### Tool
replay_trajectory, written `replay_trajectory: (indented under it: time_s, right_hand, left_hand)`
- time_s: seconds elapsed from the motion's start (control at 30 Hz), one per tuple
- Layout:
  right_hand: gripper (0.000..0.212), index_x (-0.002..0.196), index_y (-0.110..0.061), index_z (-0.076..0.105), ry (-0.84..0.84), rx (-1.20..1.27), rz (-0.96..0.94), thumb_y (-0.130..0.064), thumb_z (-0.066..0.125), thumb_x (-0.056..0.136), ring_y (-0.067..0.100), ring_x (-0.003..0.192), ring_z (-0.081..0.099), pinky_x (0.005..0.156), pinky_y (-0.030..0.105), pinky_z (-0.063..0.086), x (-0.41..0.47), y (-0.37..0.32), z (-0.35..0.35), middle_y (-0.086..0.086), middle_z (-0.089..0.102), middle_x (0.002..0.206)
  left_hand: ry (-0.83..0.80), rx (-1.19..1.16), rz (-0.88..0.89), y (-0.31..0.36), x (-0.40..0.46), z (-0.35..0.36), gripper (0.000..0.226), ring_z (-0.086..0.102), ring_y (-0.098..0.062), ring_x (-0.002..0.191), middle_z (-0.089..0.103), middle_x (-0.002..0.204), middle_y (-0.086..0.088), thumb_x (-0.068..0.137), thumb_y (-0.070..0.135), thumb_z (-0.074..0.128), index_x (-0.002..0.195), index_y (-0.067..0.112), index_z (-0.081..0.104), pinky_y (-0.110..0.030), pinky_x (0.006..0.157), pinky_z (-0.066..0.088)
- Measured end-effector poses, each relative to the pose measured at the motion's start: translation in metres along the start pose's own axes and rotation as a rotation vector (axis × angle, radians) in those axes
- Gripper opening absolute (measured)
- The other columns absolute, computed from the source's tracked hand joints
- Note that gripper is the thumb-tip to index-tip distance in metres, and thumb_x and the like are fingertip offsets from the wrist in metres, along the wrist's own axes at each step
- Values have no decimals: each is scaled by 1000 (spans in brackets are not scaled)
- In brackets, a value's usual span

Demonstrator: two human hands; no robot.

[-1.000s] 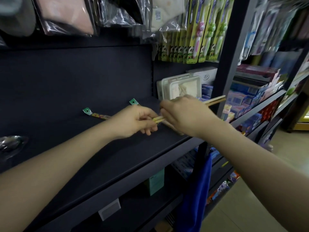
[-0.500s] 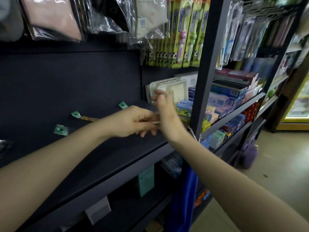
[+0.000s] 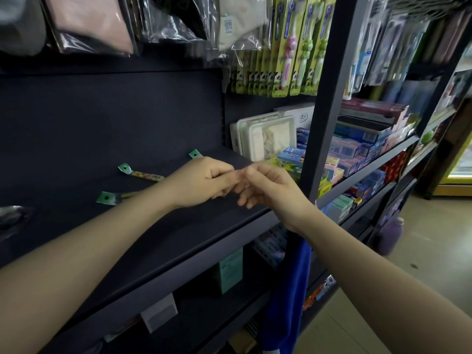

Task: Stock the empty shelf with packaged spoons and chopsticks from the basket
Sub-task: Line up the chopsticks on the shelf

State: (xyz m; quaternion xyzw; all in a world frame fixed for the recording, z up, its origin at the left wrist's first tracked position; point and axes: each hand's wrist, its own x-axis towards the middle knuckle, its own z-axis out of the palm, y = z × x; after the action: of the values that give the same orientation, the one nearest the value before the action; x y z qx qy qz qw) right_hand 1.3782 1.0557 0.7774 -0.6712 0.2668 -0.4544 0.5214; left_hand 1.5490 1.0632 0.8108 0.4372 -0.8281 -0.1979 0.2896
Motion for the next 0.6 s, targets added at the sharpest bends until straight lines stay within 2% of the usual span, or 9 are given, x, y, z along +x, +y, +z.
replay_trajectory:
  time_s: [0.07,0.17,0.23,0.33,0.43,0.5,0.6]
  right_hand:
    - [9,77,-11,59,5,-49,-30,-11,61,86,9,53,61,50,18,48,0,0,1,1,65,66]
    - [20,70,-13,55,24,-99,-16,-1,59,86,7,49,61,48,17,46,3,3,1,-3,64,54]
    - [23,69,-13,53,19,-86,7,-1,56,88,8,48,60,49,18,46,4,3,1,-3,62,51]
    - [24,68,-12,50,38,-1,36,1,53,88,10,48,60,48,18,45,4,-1,-3,-3,59,50]
    - [27,65,-12,50,102,29,32,3,51,87,10,49,58,47,18,43,3,-3,-12,-4,58,50]
    - [28,65,-13,51,91,-92,9,1,51,89,8,51,56,50,19,41,0,-4,-16,-4,58,52]
    - [25,64,-15,52,92,-448,-120,-9,54,89,6,50,49,52,18,37,-5,-3,-14,-3,54,55]
  left_hand:
    - [43,23,-21,1,2,0,43,45,-3,46,46,42,9,91,33,48,57,8,55,-22,55,40]
    - [54,70,-43,1,3,-2,35,41,-4,46,47,44,10,87,18,48,53,20,52,-25,54,36]
    - [18,48,-54,3,3,-1,25,44,-2,47,51,48,10,86,10,45,69,23,58,-19,53,39]
    - [-34,23,-49,0,3,-1,13,51,0,52,56,56,8,92,19,46,90,18,59,-13,56,42]
    - [-115,33,-83,-13,-2,-8,18,53,-4,55,58,59,8,92,30,46,81,22,58,-15,57,44]
    - [-113,74,-86,-20,-5,-10,27,53,-5,51,59,57,11,94,28,43,72,20,56,-11,56,41]
    - [-77,107,-69,-20,-2,-3,27,58,-9,50,61,58,10,94,26,45,68,24,55,-16,57,43]
